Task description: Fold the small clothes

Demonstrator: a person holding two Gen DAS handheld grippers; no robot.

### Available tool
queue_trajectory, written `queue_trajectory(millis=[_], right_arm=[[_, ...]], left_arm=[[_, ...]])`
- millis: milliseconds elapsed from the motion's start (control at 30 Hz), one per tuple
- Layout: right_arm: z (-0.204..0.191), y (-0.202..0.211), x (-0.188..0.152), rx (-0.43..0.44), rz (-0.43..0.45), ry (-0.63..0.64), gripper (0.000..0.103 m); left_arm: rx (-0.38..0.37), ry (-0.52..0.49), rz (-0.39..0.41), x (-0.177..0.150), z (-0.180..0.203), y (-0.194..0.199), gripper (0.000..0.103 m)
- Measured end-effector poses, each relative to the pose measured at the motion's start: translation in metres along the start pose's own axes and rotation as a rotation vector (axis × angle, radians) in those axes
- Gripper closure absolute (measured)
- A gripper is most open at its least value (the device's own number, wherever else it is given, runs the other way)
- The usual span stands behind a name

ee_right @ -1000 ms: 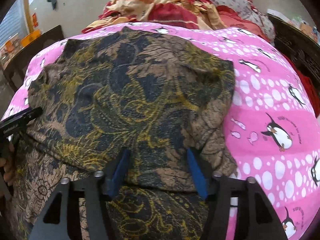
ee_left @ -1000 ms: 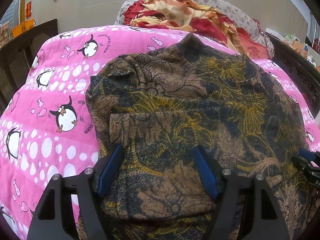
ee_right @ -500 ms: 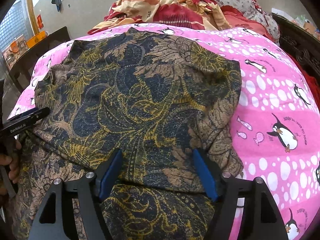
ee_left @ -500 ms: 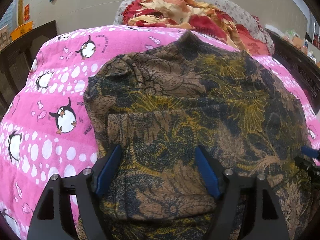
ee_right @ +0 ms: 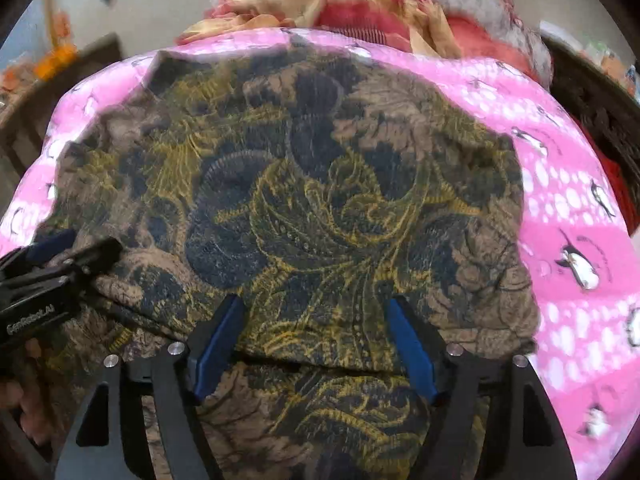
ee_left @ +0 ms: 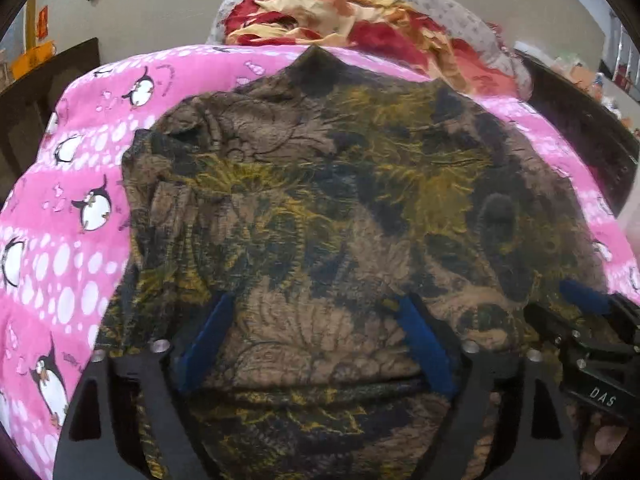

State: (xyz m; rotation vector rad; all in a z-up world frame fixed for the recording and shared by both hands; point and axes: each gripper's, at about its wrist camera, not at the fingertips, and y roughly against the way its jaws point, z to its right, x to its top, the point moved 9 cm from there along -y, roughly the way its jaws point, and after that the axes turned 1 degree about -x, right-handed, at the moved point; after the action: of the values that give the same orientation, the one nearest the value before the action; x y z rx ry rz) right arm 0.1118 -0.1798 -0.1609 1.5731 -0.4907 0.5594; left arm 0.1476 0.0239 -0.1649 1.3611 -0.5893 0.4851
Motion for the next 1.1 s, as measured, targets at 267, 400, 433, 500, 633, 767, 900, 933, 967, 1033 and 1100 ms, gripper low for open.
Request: queue_trajectory(millis=[267,400,433,500,633,767,900,933,967,1033,1100], right_arm=[[-0.006,-0.003,0.003,0.015,0.0,0.023,0.016],[-0.009,-0.004,0.005,0.024,0.004,0.017,0.016],[-0.008,-0.003,0.002,0.025,0.005,0.016,0.016],[-0.008,-0.004,0.002,0.023,0.004,0.018,0.016],[-0.007,-0.003,0.003,0.033,-0.004,0.013,0.012],[-0.014,-0.004,0.002,0.086,-0.016,0.027,0.0],[-0.021,-0.008,-0.001,0.002,-0.031,0.095,0.0],[-0.021,-0.008,-0.001,-0.001,-0.03,0.098,0.0],[-0.021,-0.01,-0.002,0.001,-0.042,0.094,0.0],[-0.022,-0.011,0.0,0.0,-0.068,0.101,0.0],[-0.021,-0.006,-0.001,-0.006,-0.124,0.109,0.0]], left_arm=[[0.027,-0.053,-0.031,0.003,0.006,-0.007,0.0],[0.022,-0.047,-0.033,0.004,0.005,-0.007,0.0],[0.021,-0.047,-0.033,0.001,0.008,-0.006,0.0],[0.017,-0.046,-0.034,0.002,0.008,-0.007,0.0],[0.021,-0.048,-0.031,0.002,0.008,-0.008,0.0],[0.044,-0.066,-0.021,0.002,0.008,-0.006,0.0],[0.044,-0.067,-0.023,0.003,0.009,-0.007,0.0],[0.047,-0.069,-0.023,0.002,0.011,-0.007,0.0],[0.047,-0.069,-0.024,0.002,0.011,-0.007,0.0],[0.039,-0.065,-0.028,0.002,0.011,-0.006,0.0],[0.016,-0.07,-0.053,0.001,0.01,0.007,0.0]])
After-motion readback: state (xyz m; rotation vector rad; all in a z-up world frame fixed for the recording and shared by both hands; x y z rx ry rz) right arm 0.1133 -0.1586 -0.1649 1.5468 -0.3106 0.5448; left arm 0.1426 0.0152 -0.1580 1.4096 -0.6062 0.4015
